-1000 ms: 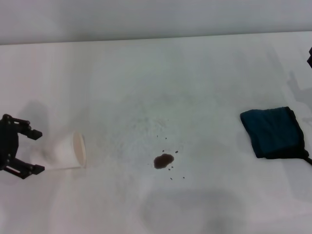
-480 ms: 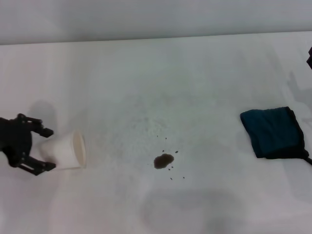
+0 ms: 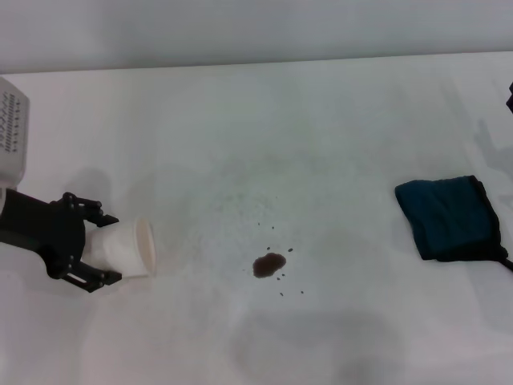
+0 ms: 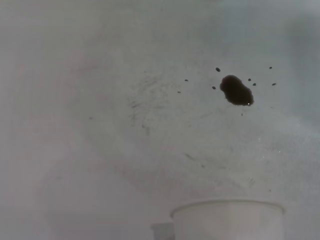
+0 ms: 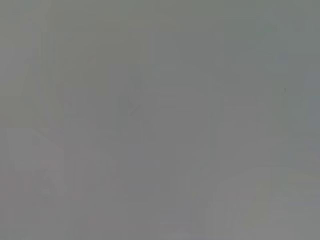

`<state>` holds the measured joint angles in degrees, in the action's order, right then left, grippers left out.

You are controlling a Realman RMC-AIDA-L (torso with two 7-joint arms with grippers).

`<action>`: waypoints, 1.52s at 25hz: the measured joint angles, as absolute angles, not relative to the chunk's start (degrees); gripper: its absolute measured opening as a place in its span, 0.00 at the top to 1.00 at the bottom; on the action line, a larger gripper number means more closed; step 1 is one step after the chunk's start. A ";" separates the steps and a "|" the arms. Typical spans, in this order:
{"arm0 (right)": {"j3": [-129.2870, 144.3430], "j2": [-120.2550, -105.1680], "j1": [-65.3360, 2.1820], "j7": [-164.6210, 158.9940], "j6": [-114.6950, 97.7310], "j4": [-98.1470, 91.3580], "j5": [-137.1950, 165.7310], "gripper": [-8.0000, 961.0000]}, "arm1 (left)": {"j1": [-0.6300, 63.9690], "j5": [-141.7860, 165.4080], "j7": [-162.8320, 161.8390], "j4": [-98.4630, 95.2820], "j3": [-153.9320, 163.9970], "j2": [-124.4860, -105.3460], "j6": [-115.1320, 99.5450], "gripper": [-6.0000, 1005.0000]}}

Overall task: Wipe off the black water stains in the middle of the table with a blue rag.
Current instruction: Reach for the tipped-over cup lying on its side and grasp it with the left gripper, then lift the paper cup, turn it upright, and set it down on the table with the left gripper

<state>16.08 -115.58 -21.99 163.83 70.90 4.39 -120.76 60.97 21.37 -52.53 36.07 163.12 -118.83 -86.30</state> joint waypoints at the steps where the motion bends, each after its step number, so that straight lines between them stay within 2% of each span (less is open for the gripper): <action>1: 16.08 -115.57 -21.96 163.83 70.82 4.40 -120.79 0.16 | 60.97 21.33 -52.58 35.96 163.12 -118.83 -86.27 0.13; 3: 16.08 -115.53 -21.93 163.83 70.67 4.40 -120.82 0.16 | 60.97 21.04 -52.59 35.87 163.12 -118.83 -86.26 0.13; 9: 16.08 -115.48 -21.88 163.83 70.48 4.18 -120.80 0.16 | 60.97 18.61 -52.57 35.83 163.13 -118.83 -85.95 0.24; 16: 16.61 -115.47 -21.98 163.83 70.49 3.85 -120.41 0.16 | 57.95 2.82 -52.13 35.23 163.12 -118.90 -85.64 0.28; 20: 16.77 -115.34 -22.02 163.83 70.49 3.07 -120.33 0.16 | 54.38 -7.26 -50.87 30.83 163.12 -119.04 -83.07 0.31; 33: 17.84 -115.14 -22.04 163.92 69.69 -0.87 -119.88 0.16 | 36.61 -39.18 -34.23 11.01 162.98 -119.01 -75.16 0.41; 38: 17.84 -115.11 -22.09 163.89 68.11 -2.16 -119.88 0.16 | 31.06 -44.20 -27.81 5.30 162.95 -119.10 -71.92 0.41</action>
<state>17.84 -115.11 -22.09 163.89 68.11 -2.16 -119.88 31.06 -44.20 -27.81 5.30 162.95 -119.10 -71.92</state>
